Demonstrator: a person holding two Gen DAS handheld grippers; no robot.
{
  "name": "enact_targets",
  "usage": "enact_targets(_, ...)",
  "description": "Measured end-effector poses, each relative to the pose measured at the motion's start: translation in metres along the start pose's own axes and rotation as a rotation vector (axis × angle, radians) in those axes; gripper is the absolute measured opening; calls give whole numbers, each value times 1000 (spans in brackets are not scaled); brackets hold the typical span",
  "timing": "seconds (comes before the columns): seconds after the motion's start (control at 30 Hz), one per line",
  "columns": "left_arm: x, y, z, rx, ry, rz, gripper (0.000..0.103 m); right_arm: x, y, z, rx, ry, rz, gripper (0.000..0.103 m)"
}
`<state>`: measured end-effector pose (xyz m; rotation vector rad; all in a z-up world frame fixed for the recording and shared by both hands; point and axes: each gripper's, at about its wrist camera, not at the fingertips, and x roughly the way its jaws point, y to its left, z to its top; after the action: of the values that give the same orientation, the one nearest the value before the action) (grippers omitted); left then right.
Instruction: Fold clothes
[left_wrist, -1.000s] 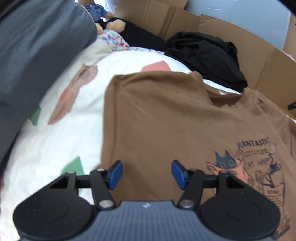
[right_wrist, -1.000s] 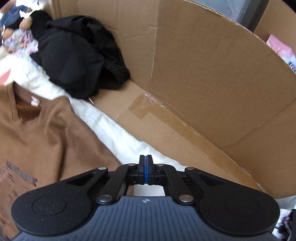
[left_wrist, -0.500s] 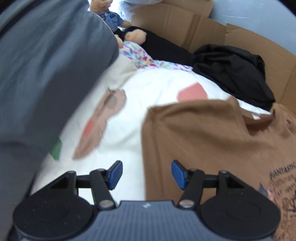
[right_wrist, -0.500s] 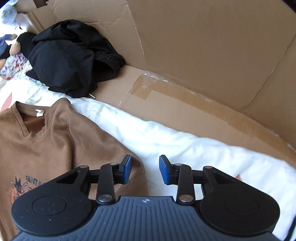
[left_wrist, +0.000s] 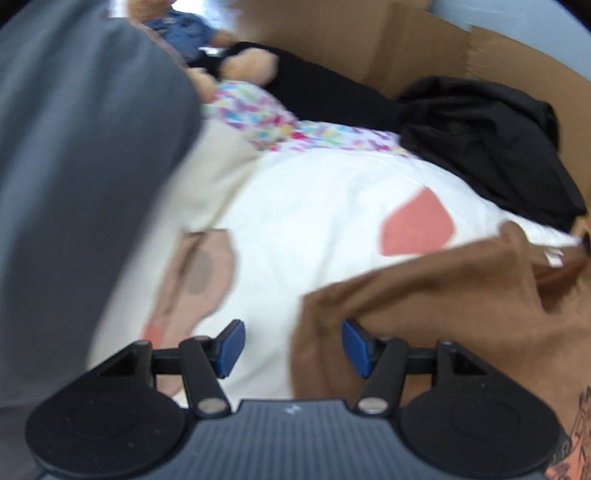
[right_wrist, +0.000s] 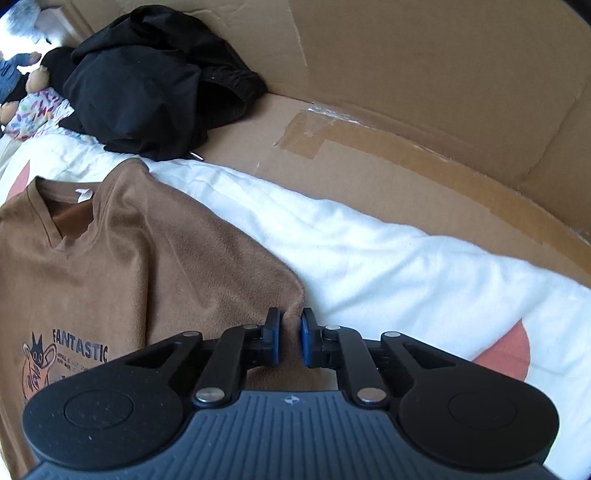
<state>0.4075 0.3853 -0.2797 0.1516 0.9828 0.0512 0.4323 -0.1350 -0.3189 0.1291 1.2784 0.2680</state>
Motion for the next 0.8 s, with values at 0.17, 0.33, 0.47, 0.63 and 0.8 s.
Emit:
enact_targets(0.17, 9, -1, 5, -29, 22, -46, 24, 1, 4, 0, -26, 2, -20, 12)
enact_targets(0.33, 4, -6, 8, -2, 36, -22, 6, -3, 10, 4, -81, 3, -74, 5)
enact_targets(0.47, -2, -3, 7, -8, 16, -16, 6, -12, 15, 13, -180, -1, -161, 5)
enact_targets(0.63, -4, 0, 9, -6, -6, -17, 6, -28, 12, 32, -293, -23, -269, 5)
enact_targets(0.8, 1, -6, 10, 4, -10, 3, 6, -32, 20, 48, -429, -52, -362, 5)
